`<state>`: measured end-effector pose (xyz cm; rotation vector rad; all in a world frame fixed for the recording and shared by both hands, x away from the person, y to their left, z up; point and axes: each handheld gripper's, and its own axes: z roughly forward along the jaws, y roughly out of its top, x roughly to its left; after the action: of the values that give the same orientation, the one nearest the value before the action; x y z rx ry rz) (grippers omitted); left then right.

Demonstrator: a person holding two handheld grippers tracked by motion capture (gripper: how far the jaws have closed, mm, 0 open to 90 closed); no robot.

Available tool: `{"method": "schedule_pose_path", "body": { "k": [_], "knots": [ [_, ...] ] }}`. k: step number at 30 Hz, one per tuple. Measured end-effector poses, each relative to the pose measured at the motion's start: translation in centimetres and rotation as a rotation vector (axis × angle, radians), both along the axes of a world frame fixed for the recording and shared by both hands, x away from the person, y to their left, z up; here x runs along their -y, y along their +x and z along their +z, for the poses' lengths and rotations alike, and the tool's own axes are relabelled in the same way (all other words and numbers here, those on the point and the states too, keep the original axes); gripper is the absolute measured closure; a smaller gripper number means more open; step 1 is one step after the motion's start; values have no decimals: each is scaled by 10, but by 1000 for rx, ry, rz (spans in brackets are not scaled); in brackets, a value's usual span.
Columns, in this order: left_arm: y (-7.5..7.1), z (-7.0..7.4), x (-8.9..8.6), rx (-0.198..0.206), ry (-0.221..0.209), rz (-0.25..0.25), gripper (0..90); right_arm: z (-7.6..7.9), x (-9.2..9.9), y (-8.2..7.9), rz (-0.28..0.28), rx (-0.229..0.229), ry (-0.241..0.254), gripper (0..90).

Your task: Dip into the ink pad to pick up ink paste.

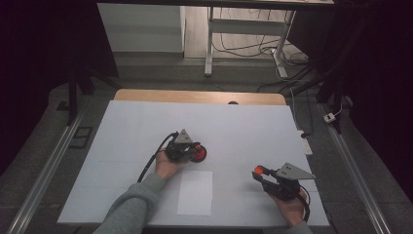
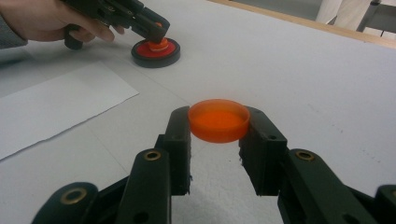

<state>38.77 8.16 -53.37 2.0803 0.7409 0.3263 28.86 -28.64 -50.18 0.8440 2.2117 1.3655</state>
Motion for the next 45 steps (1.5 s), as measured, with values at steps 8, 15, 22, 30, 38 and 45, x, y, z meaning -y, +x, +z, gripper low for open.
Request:
{"method": "schedule_pose_path", "body": {
  "k": [8,15,22,30,38,45],
  "knots": [
    [1,0,-1,-2,-8,-3,734,0,0,0,0,1,1,644],
    [-3,9,-3,66,-39,-22,732,1,1,0,-2,4,7,644],
    [0,24,-14,8,-129,-25,730,1,2,0,-5,5,9,644],
    [-3,31,-16,-5,-154,-43,728,1,2,0,-5,4,8,644],
    [-6,34,-16,5,-132,-64,728,1,2,0,-5,4,9,644],
    [-10,40,-17,10,-135,-77,728,1,2,0,-5,2,11,644]
  ]
}}
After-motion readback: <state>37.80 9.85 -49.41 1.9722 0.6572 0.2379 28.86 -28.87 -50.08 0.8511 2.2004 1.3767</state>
